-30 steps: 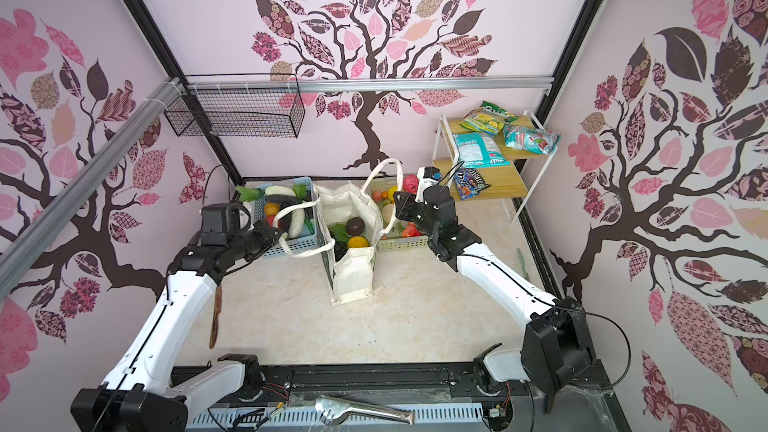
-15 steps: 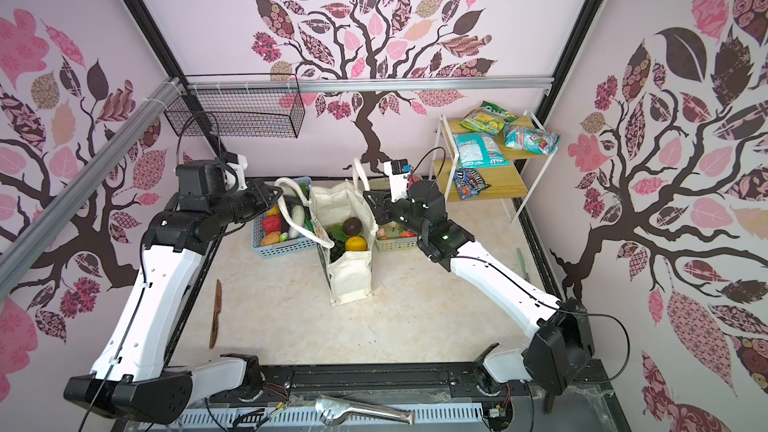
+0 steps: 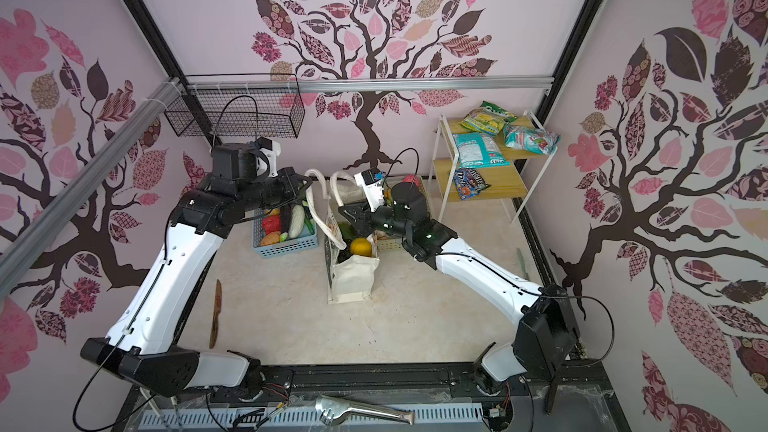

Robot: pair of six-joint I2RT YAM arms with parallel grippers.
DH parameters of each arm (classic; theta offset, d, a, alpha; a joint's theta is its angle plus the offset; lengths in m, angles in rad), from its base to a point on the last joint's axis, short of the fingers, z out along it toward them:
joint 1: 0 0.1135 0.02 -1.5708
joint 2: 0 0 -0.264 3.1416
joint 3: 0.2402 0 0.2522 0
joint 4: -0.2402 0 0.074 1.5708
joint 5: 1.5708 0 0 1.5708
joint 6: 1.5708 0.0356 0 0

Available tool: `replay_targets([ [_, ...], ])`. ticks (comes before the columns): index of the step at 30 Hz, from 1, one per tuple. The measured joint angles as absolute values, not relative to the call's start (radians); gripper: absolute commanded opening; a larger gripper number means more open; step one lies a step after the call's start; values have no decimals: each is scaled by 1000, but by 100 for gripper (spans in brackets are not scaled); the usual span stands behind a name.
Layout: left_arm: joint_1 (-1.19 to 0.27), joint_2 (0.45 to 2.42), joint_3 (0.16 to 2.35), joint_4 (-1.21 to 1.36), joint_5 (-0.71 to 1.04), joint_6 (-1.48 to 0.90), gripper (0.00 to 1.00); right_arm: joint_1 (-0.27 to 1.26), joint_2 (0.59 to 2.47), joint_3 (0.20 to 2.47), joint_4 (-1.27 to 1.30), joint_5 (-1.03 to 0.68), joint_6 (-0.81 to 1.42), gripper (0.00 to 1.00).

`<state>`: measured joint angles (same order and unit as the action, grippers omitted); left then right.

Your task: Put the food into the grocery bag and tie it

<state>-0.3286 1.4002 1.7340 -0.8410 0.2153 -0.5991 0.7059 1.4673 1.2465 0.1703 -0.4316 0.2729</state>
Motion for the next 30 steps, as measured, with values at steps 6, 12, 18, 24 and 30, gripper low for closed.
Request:
replay_targets([
  [6, -407, 1409, 1736, -818, 148, -638, 7, 709, 1471, 1246, 168, -448, 253, 18],
  [12, -447, 1413, 1756, -799, 100, -672, 7, 709, 1492, 1258, 152, -466, 241, 17],
  [18, -475, 1451, 1808, -798, 80, -682, 12, 709, 1517, 1273, 145, -510, 239, 17],
  [24, -556, 1495, 1840, -785, 62, -681, 19, 709, 1533, 1301, 142, -540, 239, 17],
  [30, -571, 1508, 1843, -749, 53, -688, 30, 710, 1530, 1298, 162, -531, 249, 17],
])
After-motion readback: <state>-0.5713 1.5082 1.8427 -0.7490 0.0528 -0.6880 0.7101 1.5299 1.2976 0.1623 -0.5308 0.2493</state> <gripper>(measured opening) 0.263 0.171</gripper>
